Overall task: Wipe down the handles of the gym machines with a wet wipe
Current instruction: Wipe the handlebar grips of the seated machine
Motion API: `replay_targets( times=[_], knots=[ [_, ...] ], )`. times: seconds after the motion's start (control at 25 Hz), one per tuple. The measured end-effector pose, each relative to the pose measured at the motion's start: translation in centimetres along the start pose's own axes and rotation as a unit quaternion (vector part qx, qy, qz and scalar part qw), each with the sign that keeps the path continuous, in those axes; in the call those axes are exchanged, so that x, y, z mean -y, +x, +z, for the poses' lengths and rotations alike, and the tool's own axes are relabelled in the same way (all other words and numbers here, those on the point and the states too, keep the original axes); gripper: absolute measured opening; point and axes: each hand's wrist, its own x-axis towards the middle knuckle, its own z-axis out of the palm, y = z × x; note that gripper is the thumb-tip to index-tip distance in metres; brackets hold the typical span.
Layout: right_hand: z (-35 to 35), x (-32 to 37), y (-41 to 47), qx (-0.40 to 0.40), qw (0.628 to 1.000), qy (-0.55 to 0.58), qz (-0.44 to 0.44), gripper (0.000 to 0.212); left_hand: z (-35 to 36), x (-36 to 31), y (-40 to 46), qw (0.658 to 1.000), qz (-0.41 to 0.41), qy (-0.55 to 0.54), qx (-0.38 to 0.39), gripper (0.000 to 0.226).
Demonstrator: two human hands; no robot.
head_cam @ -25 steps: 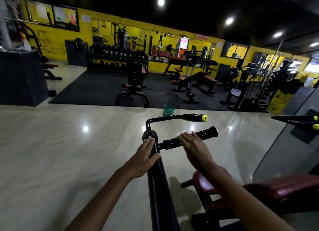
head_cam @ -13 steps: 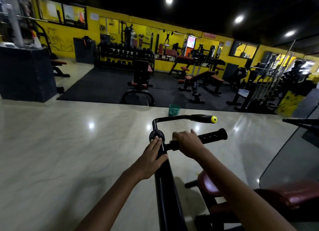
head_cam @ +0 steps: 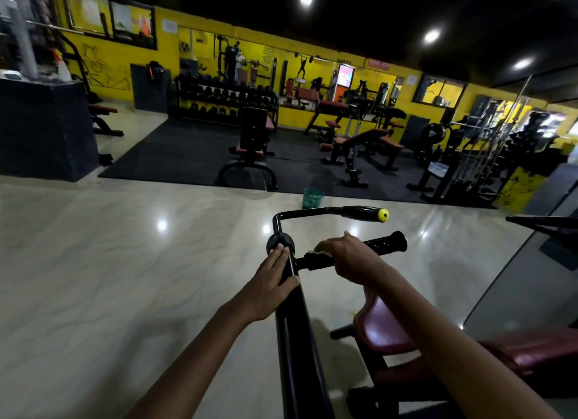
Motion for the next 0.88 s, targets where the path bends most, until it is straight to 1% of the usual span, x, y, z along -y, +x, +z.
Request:
replay_targets(
  times=[0.08, 0.16, 0.24, 0.28, 0.4, 0.44, 0.48, 0.6, 0.64, 0.72, 0.8, 0.88],
  knots=[
    [-0.8, -1.2, -0.8, -0.004, 1.000, -0.003, 0.002, 0.045, 0.1, 0.0, 0.0, 1.000, -0.001, -0.004, -0.005, 0.067],
    [-1.2, -2.1, -1.1, -0.006, 0.998, -0.051, 0.036, 0.042, 0.1, -0.1, -0.1, 1.000, -0.001, -0.004, -0.008, 0.067],
    [-0.9, -1.7, -1.0, 0.003, 0.996, -0.065, 0.067, 0.039, 0.1, -0.2, -0.1, 1.000, -0.001, -0.006, -0.008, 0.067],
    [-0.7, -1.3, -0.9, 0.006, 0.996, -0.056, 0.065, 0.040, 0.0, -0.2, -0.1, 1.000, 0.000, -0.006, -0.007, 0.066],
    [-0.8, -0.9, -1.6, -0.016, 1.000, -0.027, 0.005, 0.042, 0.0, -0.3, -0.2, 1.000, 0.001, -0.004, -0.005, 0.066],
    [-1.3, -1.4, -1.9, -0.023, 0.999, -0.024, -0.002, 0.042, 0.0, -0.2, -0.1, 1.000, 0.001, -0.004, -0.006, 0.066],
    [-1.8, -2.1, -2.2, -0.025, 0.999, -0.033, 0.007, 0.042, 0.0, -0.2, -0.1, 1.000, 0.001, -0.006, -0.008, 0.066],
    [-2.5, -3.7, -2.3, -0.018, 0.994, -0.075, 0.077, 0.037, 0.1, -0.2, -0.2, 1.000, 0.002, -0.008, -0.013, 0.066],
    [-2.4, -3.7, -2.2, -0.011, 0.993, -0.079, 0.082, 0.035, 0.1, -0.2, -0.2, 1.000, 0.002, -0.006, -0.013, 0.066],
    [-2.1, -3.3, -2.1, 0.004, 0.996, -0.064, 0.059, 0.036, 0.1, -0.2, -0.2, 1.000, 0.004, 0.000, -0.012, 0.066],
    [-2.4, -3.8, -2.4, 0.001, 0.998, -0.043, 0.039, 0.037, 0.0, -0.2, -0.2, 1.000, 0.006, 0.001, -0.011, 0.066],
    [-3.1, -5.2, -2.7, -0.015, 0.997, -0.046, 0.059, 0.028, 0.0, -0.3, -0.2, 1.000, 0.005, -0.005, -0.011, 0.065]
  ],
)
